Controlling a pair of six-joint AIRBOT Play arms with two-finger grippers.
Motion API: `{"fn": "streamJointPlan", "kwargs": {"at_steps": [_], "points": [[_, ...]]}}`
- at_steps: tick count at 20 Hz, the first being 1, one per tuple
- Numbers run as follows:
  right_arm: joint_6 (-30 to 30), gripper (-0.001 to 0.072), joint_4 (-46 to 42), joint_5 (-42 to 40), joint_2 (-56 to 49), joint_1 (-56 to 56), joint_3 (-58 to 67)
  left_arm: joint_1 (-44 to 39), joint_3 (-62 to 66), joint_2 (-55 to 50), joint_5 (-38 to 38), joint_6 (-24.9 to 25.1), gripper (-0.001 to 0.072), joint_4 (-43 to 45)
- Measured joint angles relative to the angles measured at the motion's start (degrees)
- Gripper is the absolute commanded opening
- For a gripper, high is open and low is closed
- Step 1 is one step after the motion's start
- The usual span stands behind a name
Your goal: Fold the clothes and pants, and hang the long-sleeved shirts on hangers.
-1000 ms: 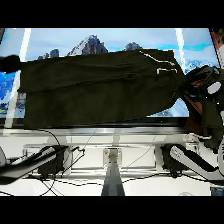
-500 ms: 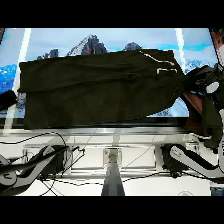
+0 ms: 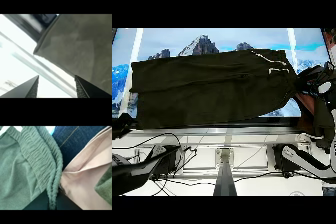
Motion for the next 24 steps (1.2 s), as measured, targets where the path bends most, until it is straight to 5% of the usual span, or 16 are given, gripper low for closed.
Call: {"fn": "streamJointPlan", "kwargs": {"at_steps": [12,15,18,24], "points": [[-3.80,0.0036,-0.09,2.01,0.00,0.00,0.00,8.68,-12.44,-0.74,14.69,6.34,0.0497,-9.66],[-4.42,0.0036,-0.07,2.51,0.28,0.00,0.00,8.85,-13.07,-2.71,18.53,7.39,0.0365,-13.22],[-4.70,0.0036,-0.04,2.82,1.22,0.00,0.00,8.83,-13.44,-4.81,21.49,10.75,0.0057,-19.04],[-5.01,0.0036,-0.83,6.51,6.32,0.00,1.73,8.83,-10.60,-6.16,20.68,15.15,0.0019,-32.96]]}}
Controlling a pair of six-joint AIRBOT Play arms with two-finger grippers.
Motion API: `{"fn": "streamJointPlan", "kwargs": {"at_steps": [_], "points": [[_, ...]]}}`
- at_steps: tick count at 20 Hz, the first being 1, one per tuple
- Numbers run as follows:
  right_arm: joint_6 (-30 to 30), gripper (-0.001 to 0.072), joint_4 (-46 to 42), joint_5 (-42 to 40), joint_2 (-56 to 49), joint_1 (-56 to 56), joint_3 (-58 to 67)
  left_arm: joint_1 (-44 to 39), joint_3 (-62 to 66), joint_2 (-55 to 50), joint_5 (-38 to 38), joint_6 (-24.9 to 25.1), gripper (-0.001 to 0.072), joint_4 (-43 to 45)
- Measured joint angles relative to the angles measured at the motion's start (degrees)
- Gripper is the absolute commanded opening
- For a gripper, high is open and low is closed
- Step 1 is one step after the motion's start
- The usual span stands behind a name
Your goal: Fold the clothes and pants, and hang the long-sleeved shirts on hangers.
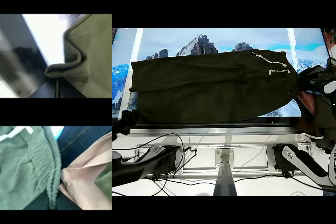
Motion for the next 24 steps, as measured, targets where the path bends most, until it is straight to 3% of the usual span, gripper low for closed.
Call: {"fn": "streamJointPlan", "kwargs": {"at_steps": [5,15,18,24], "points": [[-0.07,0.0036,-2.05,9.60,8.11,0.00,1.16,0.26,10.58,-0.11,-5.73,1.53,0.0019,-4.72],[1.95,0.0035,-5.33,31.01,29.44,0.00,-3.39,0.46,17.94,0.76,-5.31,2.03,0.0015,3.30],[3.76,0.0034,-5.66,31.23,33.40,0.00,-4.00,-2.89,19.82,-0.04,-2.36,1.01,0.0014,3.61],[8.39,0.0035,-4.22,20.50,28.04,0.02,-4.31,-16.00,33.14,-9.60,3.21,-8.72,0.0014,8.39]]}}
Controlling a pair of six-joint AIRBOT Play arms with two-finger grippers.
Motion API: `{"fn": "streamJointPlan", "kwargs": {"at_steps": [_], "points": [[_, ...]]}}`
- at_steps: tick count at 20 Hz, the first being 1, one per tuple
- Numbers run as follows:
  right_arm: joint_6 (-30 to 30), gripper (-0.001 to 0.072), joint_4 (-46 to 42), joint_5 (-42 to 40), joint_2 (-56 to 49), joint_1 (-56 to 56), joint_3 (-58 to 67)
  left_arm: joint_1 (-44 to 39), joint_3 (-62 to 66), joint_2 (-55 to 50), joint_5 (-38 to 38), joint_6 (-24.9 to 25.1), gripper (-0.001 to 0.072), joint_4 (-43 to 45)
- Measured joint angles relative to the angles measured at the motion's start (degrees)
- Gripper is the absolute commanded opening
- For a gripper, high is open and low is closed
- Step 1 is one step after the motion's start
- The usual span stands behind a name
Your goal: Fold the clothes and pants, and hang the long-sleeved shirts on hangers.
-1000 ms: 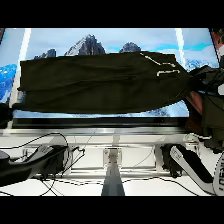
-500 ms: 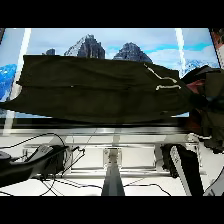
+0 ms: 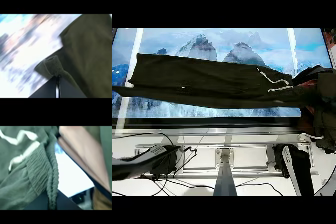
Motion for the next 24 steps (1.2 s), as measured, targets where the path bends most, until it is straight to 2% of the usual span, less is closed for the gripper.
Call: {"fn": "streamJointPlan", "kwargs": {"at_steps": [3,9,16,17,18,19,20,24], "points": [[3.41,0.0034,0.74,-7.54,-6.73,0.00,0.48,-7.13,9.27,-7.89,0.81,-6.62,0.0014,3.74],[8.70,0.0035,6.05,-21.55,-24.70,0.00,7.93,-17.81,24.74,-23.15,3.34,-15.13,0.0016,6.38],[10.08,0.0036,14.84,-32.57,-43.28,0.33,16.85,-23.12,31.69,-31.67,12.76,-19.04,0.0019,3.08],[10.14,0.0093,15.80,-34.62,-44.81,0.74,17.35,-23.58,31.95,-32.04,14.71,-19.30,0.0171,2.47],[10.12,0.0324,16.41,-36.96,-45.92,1.31,17.73,-23.98,32.13,-32.30,16.26,-19.30,0.0603,2.14],[9.79,0.0624,16.57,-39.78,-46.82,2.05,18.01,-24.30,32.26,-32.48,17.73,-19.30,0.0716,1.95],[8.85,0.0710,16.83,-41.44,-47.45,2.84,18.21,-24.63,32.35,-32.57,18.47,-19.32,0.0714,1.70],[4.57,0.0695,17.11,-45.03,-48.46,6.05,18.62,-25.09,32.54,-32.02,17.77,-19.43,0.0709,1.20]]}}
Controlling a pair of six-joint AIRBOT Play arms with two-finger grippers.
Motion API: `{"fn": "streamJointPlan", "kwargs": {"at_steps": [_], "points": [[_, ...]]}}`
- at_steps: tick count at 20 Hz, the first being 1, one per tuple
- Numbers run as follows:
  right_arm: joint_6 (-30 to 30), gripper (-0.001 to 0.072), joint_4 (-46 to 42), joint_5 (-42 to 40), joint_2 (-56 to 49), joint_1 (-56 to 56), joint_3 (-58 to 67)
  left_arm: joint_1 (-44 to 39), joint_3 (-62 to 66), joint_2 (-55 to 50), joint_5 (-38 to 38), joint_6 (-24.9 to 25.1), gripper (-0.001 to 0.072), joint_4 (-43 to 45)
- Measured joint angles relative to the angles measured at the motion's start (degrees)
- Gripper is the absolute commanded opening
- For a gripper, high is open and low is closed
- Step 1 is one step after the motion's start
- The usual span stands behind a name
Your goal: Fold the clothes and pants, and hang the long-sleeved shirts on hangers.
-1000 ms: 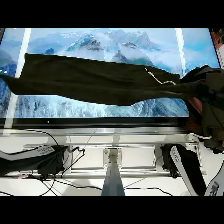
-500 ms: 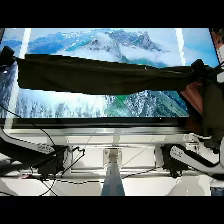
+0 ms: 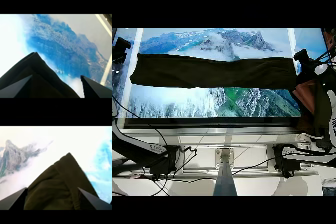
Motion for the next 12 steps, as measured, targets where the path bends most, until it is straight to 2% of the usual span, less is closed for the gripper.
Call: {"fn": "streamJointPlan", "kwargs": {"at_steps": [4,7,9,12], "points": [[-1.84,0.0694,-0.76,0.11,0.72,1.31,0.31,2.62,0.04,2.32,-7.54,0.15,0.0690,2.84],[-4.04,0.0694,-1.86,1.66,1.66,1.62,0.42,6.82,-0.09,3.72,-19.39,-0.37,0.0682,7.48],[-5.81,0.0694,-2.43,2.93,2.08,1.70,0.42,9.77,-1.09,4.31,-27.41,-0.83,0.0635,10.93],[-7.43,0.0694,-2.75,5.38,2.34,1.75,0.42,12.50,-4.68,5.29,-34.27,-0.37,0.0635,12.52]]}}
